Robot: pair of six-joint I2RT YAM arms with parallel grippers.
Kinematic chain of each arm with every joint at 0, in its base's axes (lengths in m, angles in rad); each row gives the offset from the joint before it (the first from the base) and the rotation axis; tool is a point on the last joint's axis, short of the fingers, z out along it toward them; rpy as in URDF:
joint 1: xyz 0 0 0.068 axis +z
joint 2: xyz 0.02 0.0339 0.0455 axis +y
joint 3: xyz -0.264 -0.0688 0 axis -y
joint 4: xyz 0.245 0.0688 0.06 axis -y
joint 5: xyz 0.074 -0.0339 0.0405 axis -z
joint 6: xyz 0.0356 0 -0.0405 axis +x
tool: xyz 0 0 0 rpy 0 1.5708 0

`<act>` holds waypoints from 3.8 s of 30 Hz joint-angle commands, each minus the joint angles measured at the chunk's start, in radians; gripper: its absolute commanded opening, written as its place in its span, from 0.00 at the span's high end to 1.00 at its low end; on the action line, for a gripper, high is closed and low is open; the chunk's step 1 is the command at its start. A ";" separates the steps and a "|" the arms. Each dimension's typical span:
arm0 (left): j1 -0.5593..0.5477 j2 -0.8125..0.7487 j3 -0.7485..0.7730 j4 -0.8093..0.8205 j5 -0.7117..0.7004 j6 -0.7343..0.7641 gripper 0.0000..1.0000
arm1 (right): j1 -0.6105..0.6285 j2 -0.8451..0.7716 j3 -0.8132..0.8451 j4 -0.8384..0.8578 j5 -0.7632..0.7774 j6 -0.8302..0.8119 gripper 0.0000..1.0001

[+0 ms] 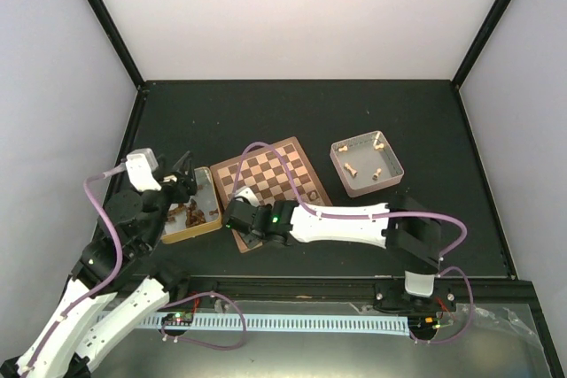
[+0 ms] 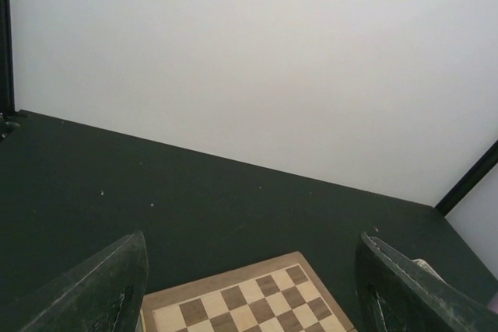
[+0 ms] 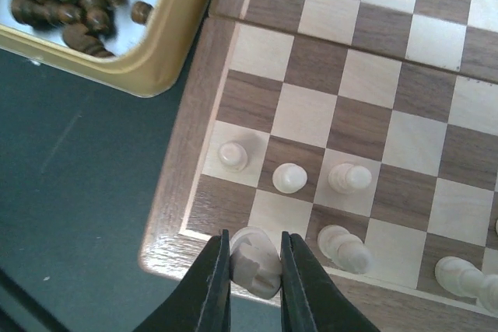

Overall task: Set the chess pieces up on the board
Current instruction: Place the chess piece on the chessboard, then pick up the chess piece from the storage box, then place the chess piece on the chessboard.

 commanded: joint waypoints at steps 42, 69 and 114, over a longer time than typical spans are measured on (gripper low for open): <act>0.004 -0.013 0.041 -0.087 -0.019 0.019 0.21 | -0.035 -0.167 0.001 -0.054 0.077 0.129 0.57; 0.007 0.259 -0.072 0.190 0.391 -0.129 0.15 | -0.965 -0.109 -0.202 0.001 -0.269 -0.269 0.60; 0.081 0.591 0.243 0.178 0.906 -0.138 0.12 | -0.784 -0.526 -0.396 0.442 -1.197 -0.509 0.90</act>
